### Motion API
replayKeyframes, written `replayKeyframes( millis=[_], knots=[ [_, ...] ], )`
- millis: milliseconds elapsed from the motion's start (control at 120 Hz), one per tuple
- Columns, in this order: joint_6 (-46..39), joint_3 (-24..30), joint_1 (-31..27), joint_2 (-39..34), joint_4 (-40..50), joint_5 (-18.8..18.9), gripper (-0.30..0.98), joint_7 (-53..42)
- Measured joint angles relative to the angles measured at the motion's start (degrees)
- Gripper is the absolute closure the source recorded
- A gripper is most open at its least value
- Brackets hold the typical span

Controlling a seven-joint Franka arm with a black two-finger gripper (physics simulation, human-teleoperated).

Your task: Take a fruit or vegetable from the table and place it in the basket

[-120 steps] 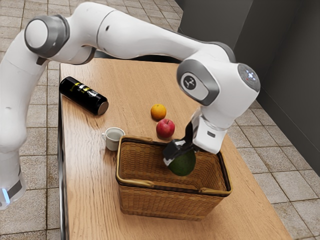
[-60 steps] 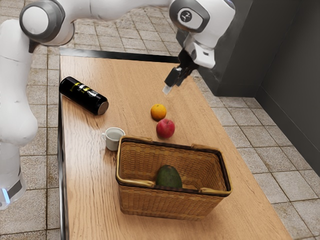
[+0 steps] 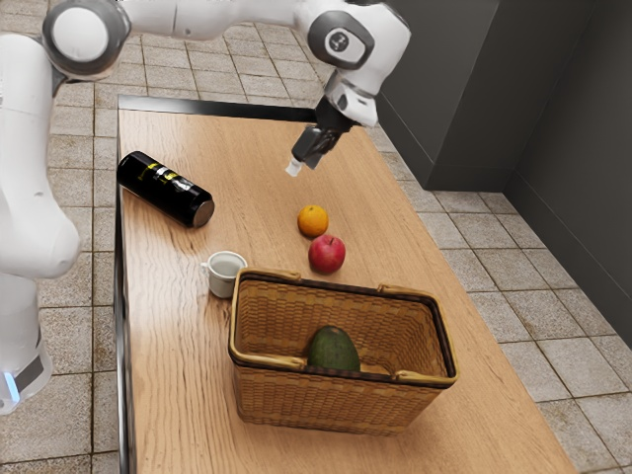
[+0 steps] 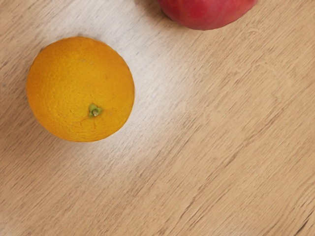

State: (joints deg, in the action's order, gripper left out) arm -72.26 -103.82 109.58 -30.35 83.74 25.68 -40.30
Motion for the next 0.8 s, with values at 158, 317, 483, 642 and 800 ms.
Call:
replayKeyframes(
  millis=[158, 317, 483, 642, 800],
  knots=[
    [-8.89, 0.11, -0.47, 0.15, 5.17, 2.01, 0.00, -2.88],
    [-14.64, 0.27, 0.53, 0.11, 6.65, 2.22, 0.00, -3.11],
    [-17.69, -0.67, 0.56, -0.01, 9.87, 2.65, 0.00, -2.76],
    [-19.39, -2.48, 0.61, -0.38, 11.38, 2.68, 0.00, -2.61],
    [-20.31, -2.79, 0.63, -0.44, 11.88, 2.70, 0.00, -2.53]
  ],
)
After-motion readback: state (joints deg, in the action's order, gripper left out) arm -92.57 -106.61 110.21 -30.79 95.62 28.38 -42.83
